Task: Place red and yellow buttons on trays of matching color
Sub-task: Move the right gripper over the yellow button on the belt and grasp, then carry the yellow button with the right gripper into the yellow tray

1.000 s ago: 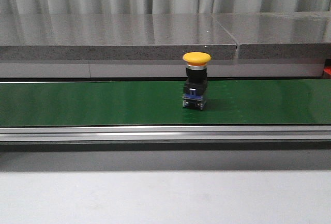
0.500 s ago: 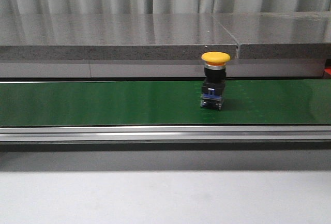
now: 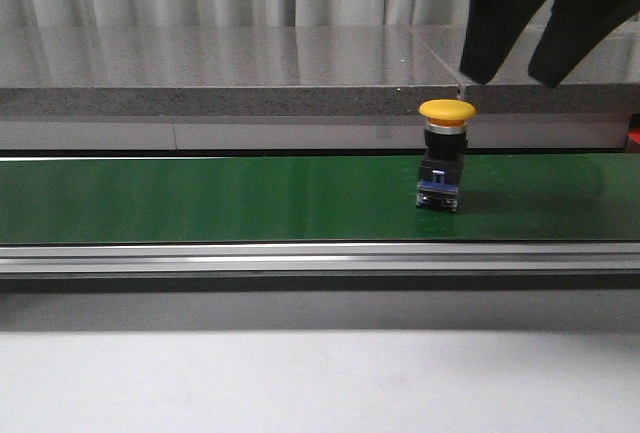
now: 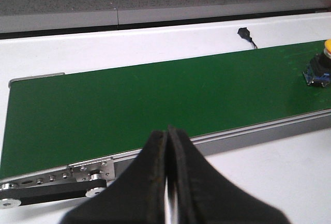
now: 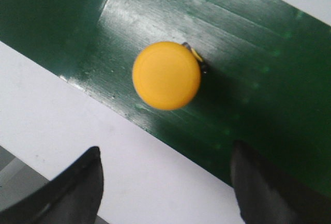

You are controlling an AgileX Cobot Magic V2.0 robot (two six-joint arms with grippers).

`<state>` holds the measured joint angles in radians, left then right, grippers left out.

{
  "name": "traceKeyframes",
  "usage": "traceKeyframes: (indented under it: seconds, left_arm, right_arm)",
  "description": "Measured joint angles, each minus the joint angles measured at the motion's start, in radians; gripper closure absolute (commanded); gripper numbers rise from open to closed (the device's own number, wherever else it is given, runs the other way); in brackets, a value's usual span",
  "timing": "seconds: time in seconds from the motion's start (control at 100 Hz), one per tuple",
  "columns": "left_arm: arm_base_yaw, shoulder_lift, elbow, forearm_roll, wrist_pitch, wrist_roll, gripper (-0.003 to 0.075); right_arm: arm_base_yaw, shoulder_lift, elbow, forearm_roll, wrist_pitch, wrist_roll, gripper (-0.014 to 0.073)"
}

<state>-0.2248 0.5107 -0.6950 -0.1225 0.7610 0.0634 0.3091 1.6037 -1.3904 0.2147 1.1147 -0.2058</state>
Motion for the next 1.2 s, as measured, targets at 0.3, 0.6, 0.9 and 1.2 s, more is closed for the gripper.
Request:
traceKeyframes:
  seconds: [0.3,0.6,0.9,1.2]
  left_arm:
    - [0.0,0.0,0.0,0.0,0.0,0.0,0.0741]
    - [0.0,0.0,0.0,0.0,0.0,0.0,0.0741]
    - [0.0,0.0,0.0,0.0,0.0,0.0,0.0741]
    - [0.0,0.0,0.0,0.0,0.0,0.0,0.0741]
  right_arm:
    - [0.006,0.116,0.0,0.0,-0.111,-0.009,0.0092]
    - [0.006,0.121,0.0,-0.015,-0.168,-0.011,0.0458]
    - [0.006,0.063,0.0,-0.026,-0.168,0.009,0.0492]
    - [-0.067,-0.134,0.048,-0.024,-0.155,0.108,0.0492]
